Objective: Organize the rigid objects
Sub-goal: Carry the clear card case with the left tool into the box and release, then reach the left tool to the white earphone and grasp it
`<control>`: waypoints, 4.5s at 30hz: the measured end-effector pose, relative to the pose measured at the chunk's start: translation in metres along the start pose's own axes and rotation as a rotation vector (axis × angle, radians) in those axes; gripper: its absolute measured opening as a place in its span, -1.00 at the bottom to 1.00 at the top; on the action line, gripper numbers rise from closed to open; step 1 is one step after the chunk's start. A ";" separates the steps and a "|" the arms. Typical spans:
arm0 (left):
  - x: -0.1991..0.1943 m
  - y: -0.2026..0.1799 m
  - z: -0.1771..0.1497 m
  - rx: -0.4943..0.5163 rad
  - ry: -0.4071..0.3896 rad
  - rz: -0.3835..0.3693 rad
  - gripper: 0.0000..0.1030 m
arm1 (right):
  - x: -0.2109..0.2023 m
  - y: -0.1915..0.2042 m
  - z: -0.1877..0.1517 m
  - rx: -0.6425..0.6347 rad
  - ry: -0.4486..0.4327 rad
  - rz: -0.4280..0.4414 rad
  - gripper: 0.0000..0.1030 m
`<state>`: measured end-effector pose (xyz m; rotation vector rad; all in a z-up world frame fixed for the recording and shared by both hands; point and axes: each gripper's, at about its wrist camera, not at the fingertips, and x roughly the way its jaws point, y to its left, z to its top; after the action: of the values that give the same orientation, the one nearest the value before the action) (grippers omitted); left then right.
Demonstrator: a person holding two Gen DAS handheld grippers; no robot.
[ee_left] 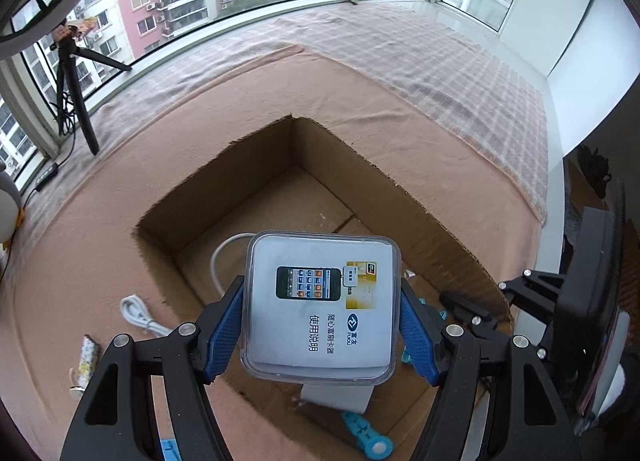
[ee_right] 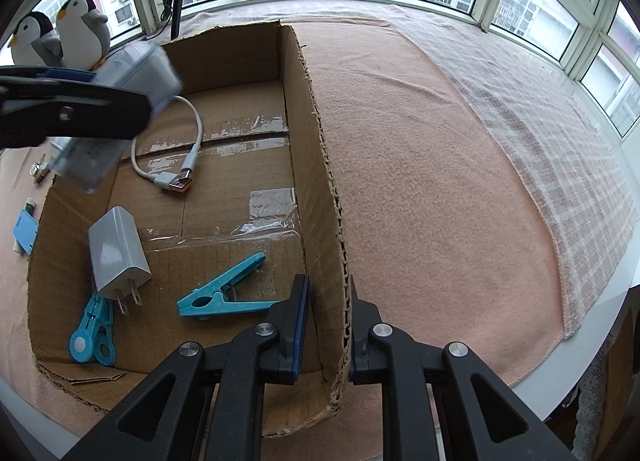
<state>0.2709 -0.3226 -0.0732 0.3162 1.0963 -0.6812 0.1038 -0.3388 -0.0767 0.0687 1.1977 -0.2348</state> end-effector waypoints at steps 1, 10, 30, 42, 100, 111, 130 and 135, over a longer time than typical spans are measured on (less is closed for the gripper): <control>0.004 0.000 0.000 -0.004 0.003 -0.002 0.43 | 0.000 0.000 0.000 0.001 0.000 0.001 -0.71; 0.037 0.004 0.006 -0.079 0.032 -0.030 0.43 | 0.002 0.001 0.000 0.005 -0.008 -0.002 -0.71; 0.031 0.003 0.008 -0.112 0.037 -0.066 0.53 | 0.002 0.000 -0.004 -0.001 -0.017 -0.004 -0.71; -0.036 0.039 -0.011 -0.105 -0.050 0.025 0.53 | 0.001 0.000 -0.004 -0.002 -0.018 -0.007 -0.70; -0.025 0.279 -0.140 -0.621 0.039 0.070 0.21 | 0.000 0.001 -0.005 -0.016 -0.027 -0.032 -0.67; -0.023 0.280 -0.144 -0.613 0.044 0.075 -0.31 | 0.000 0.000 -0.004 -0.016 -0.029 -0.035 -0.67; -0.057 0.278 -0.153 -0.576 -0.015 0.105 -0.31 | 0.001 -0.001 -0.004 -0.018 -0.030 -0.043 -0.67; -0.066 0.283 -0.162 -0.619 -0.055 0.057 -0.31 | 0.001 0.000 -0.004 -0.020 -0.030 -0.044 -0.67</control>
<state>0.3202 0.0044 -0.1111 -0.2008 1.1833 -0.2722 0.1000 -0.3381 -0.0793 0.0217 1.1720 -0.2616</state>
